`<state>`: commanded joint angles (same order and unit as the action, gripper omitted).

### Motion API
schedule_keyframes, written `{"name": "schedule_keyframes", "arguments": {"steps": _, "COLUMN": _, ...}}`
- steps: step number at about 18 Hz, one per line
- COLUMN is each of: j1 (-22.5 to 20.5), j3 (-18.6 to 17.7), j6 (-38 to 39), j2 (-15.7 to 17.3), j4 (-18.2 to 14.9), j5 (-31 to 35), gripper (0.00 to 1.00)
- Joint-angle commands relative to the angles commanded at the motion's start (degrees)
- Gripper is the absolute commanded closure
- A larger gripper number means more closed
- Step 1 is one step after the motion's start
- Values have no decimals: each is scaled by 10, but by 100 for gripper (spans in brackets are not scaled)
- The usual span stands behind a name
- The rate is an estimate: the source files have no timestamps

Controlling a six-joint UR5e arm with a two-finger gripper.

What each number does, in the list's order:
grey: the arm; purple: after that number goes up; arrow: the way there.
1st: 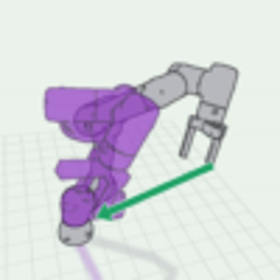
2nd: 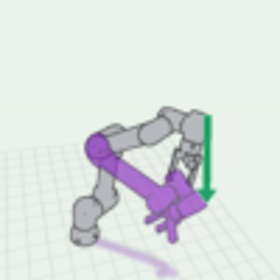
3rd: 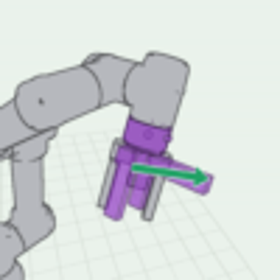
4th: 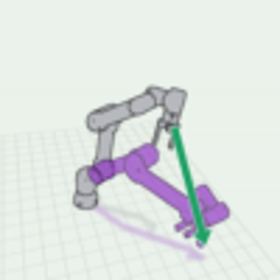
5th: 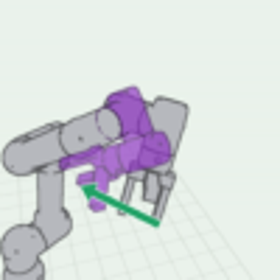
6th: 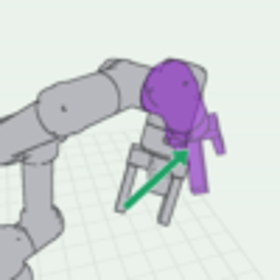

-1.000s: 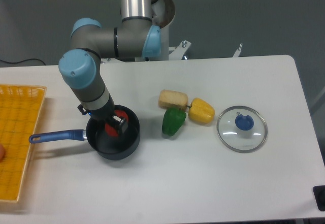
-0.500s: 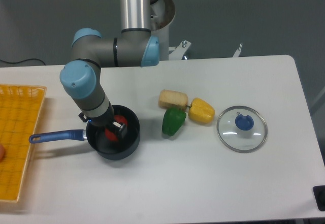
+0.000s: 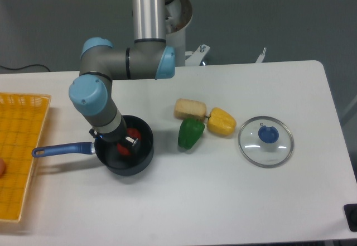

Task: Place the red pepper in the pot
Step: 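Lower the red pepper into the saucepan and open the gripper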

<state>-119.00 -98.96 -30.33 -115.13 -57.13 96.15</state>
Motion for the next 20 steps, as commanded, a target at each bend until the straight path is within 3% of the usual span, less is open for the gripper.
{"name": "schedule_keyframes", "arguments": {"steps": 9, "j1": 0, "j3": -1, "j6": 2, "j2": -10, "j4": 2, "j5": 2, "gripper": 91}}
{"name": "schedule_keyframes", "arguments": {"steps": 14, "j1": 0, "j3": -1, "j6": 0, "j2": -10, "j4": 2, "j5": 2, "gripper": 63}}
{"name": "schedule_keyframes", "arguments": {"steps": 20, "j1": 0, "j3": -2, "j6": 1, "j2": -14, "j4": 2, "j5": 15, "gripper": 51}}
